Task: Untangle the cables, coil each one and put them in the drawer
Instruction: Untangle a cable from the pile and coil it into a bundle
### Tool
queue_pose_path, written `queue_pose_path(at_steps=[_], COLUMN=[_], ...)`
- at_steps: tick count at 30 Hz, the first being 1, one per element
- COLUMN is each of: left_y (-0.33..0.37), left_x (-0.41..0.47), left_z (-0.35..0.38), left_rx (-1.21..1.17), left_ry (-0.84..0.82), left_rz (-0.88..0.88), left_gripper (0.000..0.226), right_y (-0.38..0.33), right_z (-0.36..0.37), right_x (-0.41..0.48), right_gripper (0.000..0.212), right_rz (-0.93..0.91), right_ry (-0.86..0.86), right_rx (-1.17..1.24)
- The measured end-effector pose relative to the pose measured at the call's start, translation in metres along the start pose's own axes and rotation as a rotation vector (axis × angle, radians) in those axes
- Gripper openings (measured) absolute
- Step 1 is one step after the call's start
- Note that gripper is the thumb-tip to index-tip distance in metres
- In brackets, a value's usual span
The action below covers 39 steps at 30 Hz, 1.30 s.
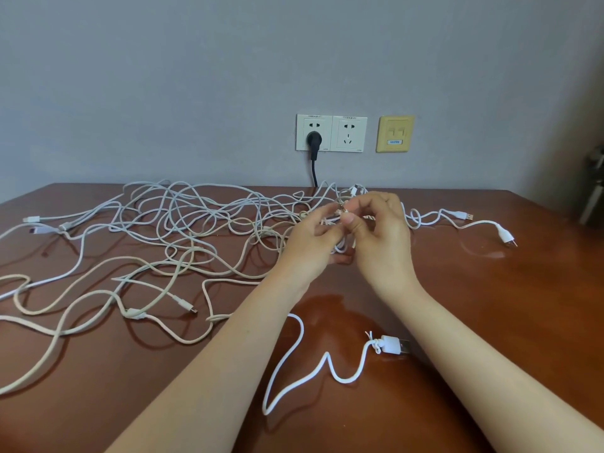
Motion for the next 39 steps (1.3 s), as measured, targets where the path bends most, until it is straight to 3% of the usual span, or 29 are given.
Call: queue_pose_path(at_steps=[5, 10, 15, 25, 32, 39], left_y=[0.000, -0.001, -0.003, -0.002, 0.001, 0.005], left_x=[0.001, 0.000, -0.001, -0.006, -0.007, -0.008], left_z=[-0.002, 0.002, 0.009, 0.006, 0.002, 0.004], left_rx=[0.163, 0.182, 0.062, -0.109, 0.347, 0.597], left_ry=[0.011, 0.024, -0.001, 0.033, 0.128, 0.162], left_rz=[0.073, 0.062, 0.026, -0.112, 0.039, 0.253], left_gripper=[0.036, 0.039, 0.035, 0.036, 0.036, 0.029], right_y=[0.011, 0.010, 0.007, 0.006, 0.012, 0.010], right_z=[0.003, 0.002, -0.001, -0.004, -0.002, 0.000], right_x=[0.000, -0.001, 0.000, 0.000, 0.000, 0.001], right_gripper=[0.030, 0.017, 0.026, 0.019, 0.020, 0.020], right_rz=[0.209, 0.387, 0.348, 0.388, 0.404, 0.373], right_ry=[0.067, 0.148, 0.175, 0.117, 0.085, 0.080], right_rx=[0.218, 0.512, 0.418, 0.447, 0.440, 0.484])
Point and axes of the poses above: each hand's wrist, its own x-axis towards the middle knuckle, its own z-axis out of the palm, y = z × x, the point moved 3 cm from there along x, towards the middle knuckle
